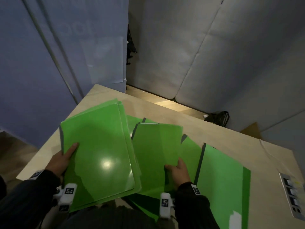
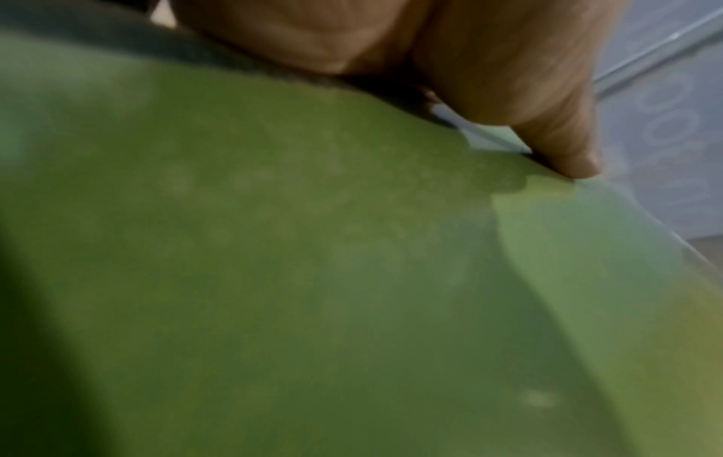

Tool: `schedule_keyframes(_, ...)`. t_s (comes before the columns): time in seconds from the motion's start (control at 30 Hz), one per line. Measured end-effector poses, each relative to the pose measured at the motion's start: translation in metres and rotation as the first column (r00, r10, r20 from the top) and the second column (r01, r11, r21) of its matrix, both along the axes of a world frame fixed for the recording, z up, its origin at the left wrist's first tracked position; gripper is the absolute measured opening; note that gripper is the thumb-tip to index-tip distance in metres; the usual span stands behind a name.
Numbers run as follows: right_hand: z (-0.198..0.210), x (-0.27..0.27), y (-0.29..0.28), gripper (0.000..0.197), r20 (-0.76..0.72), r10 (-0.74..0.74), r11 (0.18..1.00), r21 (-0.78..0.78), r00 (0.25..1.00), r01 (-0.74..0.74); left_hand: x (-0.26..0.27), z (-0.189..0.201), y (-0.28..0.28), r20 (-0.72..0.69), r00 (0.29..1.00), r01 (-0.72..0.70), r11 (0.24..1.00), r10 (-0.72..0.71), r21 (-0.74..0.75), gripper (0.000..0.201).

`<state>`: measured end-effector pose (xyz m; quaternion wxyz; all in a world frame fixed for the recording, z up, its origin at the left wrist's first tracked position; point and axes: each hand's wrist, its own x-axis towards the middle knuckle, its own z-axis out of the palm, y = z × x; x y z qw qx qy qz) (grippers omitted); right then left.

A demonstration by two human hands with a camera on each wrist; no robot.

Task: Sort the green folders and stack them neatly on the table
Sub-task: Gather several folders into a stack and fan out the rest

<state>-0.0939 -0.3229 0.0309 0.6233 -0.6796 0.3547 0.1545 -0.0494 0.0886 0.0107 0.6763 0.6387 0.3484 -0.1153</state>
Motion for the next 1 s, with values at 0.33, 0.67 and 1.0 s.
schedule_keyframes(0.33, 0.081, -0.008, 0.08, 0.018, 0.303, 0.326, 0.932, 0.054, 0.896, -0.357, 0.011, 0.0, -0.065, 0.097, 0.983, 0.166, 0.976, -0.153, -0.139, 0.036)
schedule_keyframes(0.67, 0.074, -0.002, 0.045, 0.053, 0.404, 0.359, 0.933, -0.135, 0.841, -0.333, 0.023, 0.061, -0.089, 0.453, 0.877, 0.207, 0.977, -0.161, -0.054, 0.037)
schedule_keyframes(1.0, 0.056, -0.013, 0.023, 0.072, 0.392, 0.043, 0.997, 0.049, 0.919, -0.067, 0.036, 0.056, -0.129, 0.457, 0.827, 0.428, 0.893, -0.327, -0.137, 0.086)
